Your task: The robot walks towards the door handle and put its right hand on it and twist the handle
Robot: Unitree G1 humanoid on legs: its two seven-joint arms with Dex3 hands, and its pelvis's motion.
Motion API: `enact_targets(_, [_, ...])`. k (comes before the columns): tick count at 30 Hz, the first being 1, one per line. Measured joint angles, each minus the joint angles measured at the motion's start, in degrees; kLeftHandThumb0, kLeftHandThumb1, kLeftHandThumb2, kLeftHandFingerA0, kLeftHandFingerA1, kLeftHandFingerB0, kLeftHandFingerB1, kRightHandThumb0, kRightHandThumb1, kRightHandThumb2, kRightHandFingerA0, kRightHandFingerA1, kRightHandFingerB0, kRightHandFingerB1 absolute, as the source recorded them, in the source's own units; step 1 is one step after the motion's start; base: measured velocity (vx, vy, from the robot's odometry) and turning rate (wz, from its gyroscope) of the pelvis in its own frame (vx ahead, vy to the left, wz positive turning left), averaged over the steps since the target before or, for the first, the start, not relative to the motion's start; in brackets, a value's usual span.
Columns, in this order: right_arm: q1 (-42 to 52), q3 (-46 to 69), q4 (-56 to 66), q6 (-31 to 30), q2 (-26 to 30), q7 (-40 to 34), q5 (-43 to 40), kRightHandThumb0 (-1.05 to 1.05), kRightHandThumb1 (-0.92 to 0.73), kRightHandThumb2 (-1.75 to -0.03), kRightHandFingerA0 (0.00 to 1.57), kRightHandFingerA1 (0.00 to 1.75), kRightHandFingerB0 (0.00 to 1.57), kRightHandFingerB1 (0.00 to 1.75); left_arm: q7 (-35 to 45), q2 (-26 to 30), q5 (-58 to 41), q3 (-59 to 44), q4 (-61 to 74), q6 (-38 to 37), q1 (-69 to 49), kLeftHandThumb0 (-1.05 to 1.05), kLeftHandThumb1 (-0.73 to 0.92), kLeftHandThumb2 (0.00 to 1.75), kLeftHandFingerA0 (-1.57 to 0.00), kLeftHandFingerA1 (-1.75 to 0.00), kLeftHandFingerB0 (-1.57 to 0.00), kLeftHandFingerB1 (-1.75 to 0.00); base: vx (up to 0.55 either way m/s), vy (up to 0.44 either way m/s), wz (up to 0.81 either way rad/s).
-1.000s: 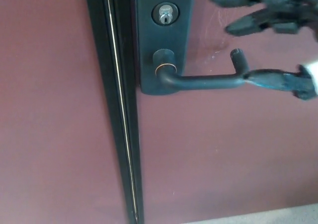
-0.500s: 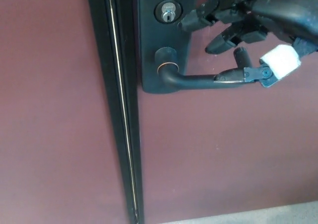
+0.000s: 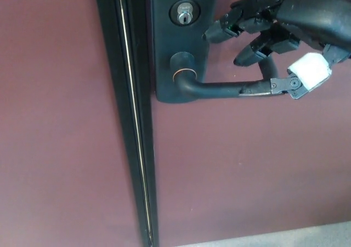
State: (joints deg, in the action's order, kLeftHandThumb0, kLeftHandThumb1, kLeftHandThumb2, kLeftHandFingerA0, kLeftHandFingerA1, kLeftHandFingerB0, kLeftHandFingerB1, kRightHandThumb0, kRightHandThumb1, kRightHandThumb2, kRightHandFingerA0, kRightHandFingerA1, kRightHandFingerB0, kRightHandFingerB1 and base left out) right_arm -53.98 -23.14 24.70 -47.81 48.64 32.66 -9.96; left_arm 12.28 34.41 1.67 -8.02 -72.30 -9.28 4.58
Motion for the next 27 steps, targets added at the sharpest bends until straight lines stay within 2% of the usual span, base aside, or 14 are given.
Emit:
enact_targets(13, [-0.98, -3.37, -1.29, -0.51, -0.6, 3.62, 4.18, -0.52, -0.54, -0.56, 0.41, 0.39, 0.32, 0.33, 0.0, 0.03, 0.02, 0.01, 0.01, -0.01, 0.18, -0.14, 0.66, 0.59, -0.65, -0.47, -0.49, -0.4, 0.0, 0.0, 0.0])
enact_targets(18, [-2.06, -6.68, -2.97, -0.69, -2.38, 4.92, 6.4, -0.52, -0.54, -0.57, 0.42, 0.39, 0.32, 0.33, 0.0, 0.08, 0.03, 0.03, 0.01, -0.01, 0.46, -0.14, 0.66, 0.59, -0.65, -0.47, -0.49, -0.4, 0.0, 0.0, 0.0])
enact_targets(19, [-2.15, -6.88, -3.11, -0.73, -2.53, 5.12, 6.81, -0.58, -0.45, -0.73, 0.37, 0.48, 0.28, 0.42, 0.0, 0.08, 0.03, 0.03, 0.01, -0.01, 0.46, -0.14, 0.66, 0.59, -0.64, -0.47, -0.48, -0.4, 0.0, 0.0, 0.0])
enact_targets(27, [-6.64, -13.33, -9.15, 0.31, -5.42, 7.13, 12.51, -0.59, -0.45, -0.74, 0.37, 0.48, 0.28, 0.42, 0.0, 0.13, 0.04, 0.02, 0.04, -0.05, 0.53, -0.14, 0.66, 0.59, -0.64, -0.47, -0.48, -0.4, 0.0, 0.0, 0.0])
